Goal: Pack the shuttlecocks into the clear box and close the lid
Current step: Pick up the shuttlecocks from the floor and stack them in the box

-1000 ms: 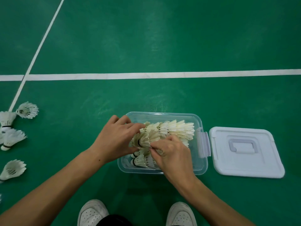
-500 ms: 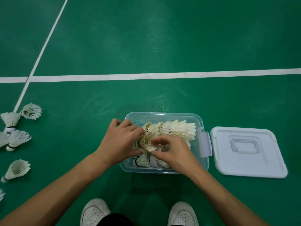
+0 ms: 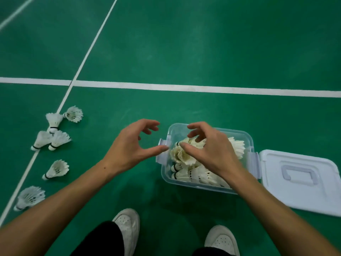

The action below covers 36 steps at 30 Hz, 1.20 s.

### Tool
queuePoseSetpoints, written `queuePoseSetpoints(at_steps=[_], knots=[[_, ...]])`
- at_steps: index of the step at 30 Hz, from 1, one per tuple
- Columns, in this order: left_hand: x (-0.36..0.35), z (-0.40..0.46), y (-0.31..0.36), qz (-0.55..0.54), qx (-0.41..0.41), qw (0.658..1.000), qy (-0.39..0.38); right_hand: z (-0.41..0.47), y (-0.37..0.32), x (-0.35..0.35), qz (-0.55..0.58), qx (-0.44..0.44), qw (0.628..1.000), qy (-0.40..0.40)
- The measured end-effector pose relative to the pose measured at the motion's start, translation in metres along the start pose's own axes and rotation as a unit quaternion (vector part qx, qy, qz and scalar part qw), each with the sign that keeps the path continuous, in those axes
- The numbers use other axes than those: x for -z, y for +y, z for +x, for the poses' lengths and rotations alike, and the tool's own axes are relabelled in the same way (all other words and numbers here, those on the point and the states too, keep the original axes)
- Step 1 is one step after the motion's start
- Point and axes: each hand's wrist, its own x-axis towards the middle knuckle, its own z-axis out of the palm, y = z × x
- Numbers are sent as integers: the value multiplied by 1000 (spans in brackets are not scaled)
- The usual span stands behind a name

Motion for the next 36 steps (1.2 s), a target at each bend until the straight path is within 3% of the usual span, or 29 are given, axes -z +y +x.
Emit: queuePoseSetpoints(at_steps=[7, 19, 24, 28, 36], knots=[[57, -58, -67, -39, 99, 990, 88, 31, -65, -74, -48, 104, 991, -70], [150, -204, -196, -1, 236, 955, 180, 56, -165, -240, -90, 210, 951, -209], [172, -252, -241, 70, 285, 942, 166, 52, -200, -304, -89, 226, 934, -262], [178, -272, -271, 146, 342, 924, 91, 49, -208, -346, -114, 224, 929, -273], [165, -260, -296, 91, 387, 918, 19, 47, -218, -398, -130, 223, 931, -258]])
